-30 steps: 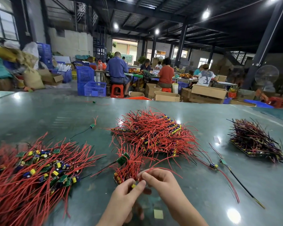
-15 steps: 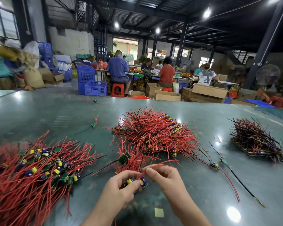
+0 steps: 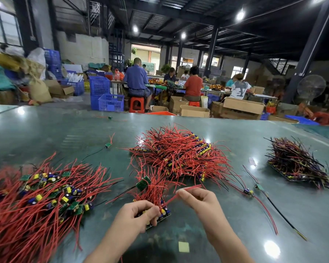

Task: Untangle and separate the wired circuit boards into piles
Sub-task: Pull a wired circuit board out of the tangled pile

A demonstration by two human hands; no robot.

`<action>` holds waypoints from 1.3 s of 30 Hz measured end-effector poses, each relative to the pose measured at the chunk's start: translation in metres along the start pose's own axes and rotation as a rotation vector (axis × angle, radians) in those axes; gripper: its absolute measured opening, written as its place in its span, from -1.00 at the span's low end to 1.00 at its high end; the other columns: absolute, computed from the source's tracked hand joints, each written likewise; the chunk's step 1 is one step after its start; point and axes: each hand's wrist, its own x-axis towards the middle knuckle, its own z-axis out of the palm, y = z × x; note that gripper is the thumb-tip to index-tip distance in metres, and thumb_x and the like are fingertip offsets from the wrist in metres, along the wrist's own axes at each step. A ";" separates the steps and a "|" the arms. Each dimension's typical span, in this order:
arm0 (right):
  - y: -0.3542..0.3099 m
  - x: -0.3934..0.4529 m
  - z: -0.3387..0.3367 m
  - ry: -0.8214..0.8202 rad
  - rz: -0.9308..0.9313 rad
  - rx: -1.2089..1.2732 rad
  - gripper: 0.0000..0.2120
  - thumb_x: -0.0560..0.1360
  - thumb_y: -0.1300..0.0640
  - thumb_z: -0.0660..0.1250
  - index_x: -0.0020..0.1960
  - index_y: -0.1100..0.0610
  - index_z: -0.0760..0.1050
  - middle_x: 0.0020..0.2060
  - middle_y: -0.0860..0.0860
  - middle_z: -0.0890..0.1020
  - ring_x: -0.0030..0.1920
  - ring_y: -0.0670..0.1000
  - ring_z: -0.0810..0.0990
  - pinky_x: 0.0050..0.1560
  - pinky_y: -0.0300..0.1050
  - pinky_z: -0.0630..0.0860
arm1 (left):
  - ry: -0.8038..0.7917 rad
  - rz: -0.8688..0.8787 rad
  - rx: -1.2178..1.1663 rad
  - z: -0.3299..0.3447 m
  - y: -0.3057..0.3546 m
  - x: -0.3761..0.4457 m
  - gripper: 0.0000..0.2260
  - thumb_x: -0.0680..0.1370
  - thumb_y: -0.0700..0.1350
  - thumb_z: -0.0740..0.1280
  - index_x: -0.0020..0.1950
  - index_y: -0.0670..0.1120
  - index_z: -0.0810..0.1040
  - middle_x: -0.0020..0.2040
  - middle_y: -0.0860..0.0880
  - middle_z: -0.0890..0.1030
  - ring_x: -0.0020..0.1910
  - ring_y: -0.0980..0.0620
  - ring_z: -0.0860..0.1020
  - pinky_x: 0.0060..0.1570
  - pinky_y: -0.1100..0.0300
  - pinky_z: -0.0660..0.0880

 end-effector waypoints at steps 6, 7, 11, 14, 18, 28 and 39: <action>0.000 0.002 -0.008 -0.126 0.034 0.080 -0.87 0.42 0.09 0.41 -0.27 0.11 0.67 -0.33 -0.04 0.67 -0.24 -0.18 0.59 -0.13 -0.39 0.45 | -0.091 -0.055 -0.066 -0.002 0.004 0.000 -0.76 0.58 -0.18 0.23 -0.25 -0.17 0.57 -0.44 -0.03 0.52 -0.63 0.23 0.28 -0.60 0.46 0.16; 0.000 0.001 -0.010 -0.189 0.063 0.143 -0.86 0.40 0.09 0.43 -0.30 0.12 0.65 -0.35 -0.03 0.65 -0.25 -0.15 0.58 -0.13 -0.37 0.45 | -0.073 -0.019 -0.003 -0.004 0.004 -0.001 -0.76 0.58 -0.17 0.25 -0.26 -0.13 0.58 -0.44 -0.01 0.54 -0.60 0.24 0.31 -0.55 0.45 0.20; 0.001 0.004 -0.009 -0.254 0.149 0.341 -0.84 0.36 0.13 0.47 -0.37 0.15 0.63 -0.41 0.01 0.56 -0.38 -0.14 0.50 -0.26 -0.37 0.44 | 0.068 0.145 0.424 -0.005 0.003 -0.005 -0.87 0.55 0.01 0.29 -0.17 0.16 0.59 -0.35 0.12 0.62 -0.39 0.22 0.49 -0.26 0.28 0.38; 0.003 0.006 -0.005 -0.119 0.095 0.327 -0.84 0.29 0.07 0.41 -0.32 0.17 0.64 -0.39 -0.01 0.59 -0.35 -0.15 0.50 -0.24 -0.35 0.44 | 0.189 0.237 0.614 -0.002 0.001 -0.009 -0.93 0.52 0.08 0.29 -0.06 0.28 0.45 -0.30 0.25 0.60 -0.32 0.23 0.52 -0.31 0.33 0.35; 0.007 0.004 0.012 -0.040 0.053 0.414 -0.85 0.35 0.11 0.36 -0.25 0.16 0.66 -0.30 0.03 0.66 -0.31 -0.13 0.58 -0.24 -0.33 0.52 | 0.216 0.235 0.272 0.004 0.002 -0.008 -0.82 0.53 -0.14 0.34 -0.28 -0.02 0.48 -0.37 0.03 0.62 -0.41 0.16 0.49 -0.31 0.33 0.35; 0.002 -0.011 0.028 -0.176 -0.056 0.072 -0.81 0.41 0.34 0.40 -0.28 0.10 0.66 -0.39 0.04 0.66 -0.35 -0.08 0.60 -0.25 -0.28 0.51 | 0.156 0.199 0.078 0.005 0.004 -0.009 -0.81 0.50 -0.20 0.36 -0.21 0.09 0.54 -0.41 -0.07 0.61 -0.45 0.16 0.47 -0.43 0.39 0.34; 0.001 -0.008 0.024 -0.167 -0.069 0.014 -0.79 0.39 0.32 0.43 -0.31 0.05 0.68 -0.39 0.03 0.68 -0.36 -0.10 0.62 -0.26 -0.31 0.52 | 0.341 0.434 0.505 0.006 -0.004 -0.011 -0.72 0.30 -0.25 0.55 -0.23 0.12 0.59 -0.26 0.22 0.61 -0.28 0.23 0.55 -0.30 0.42 0.41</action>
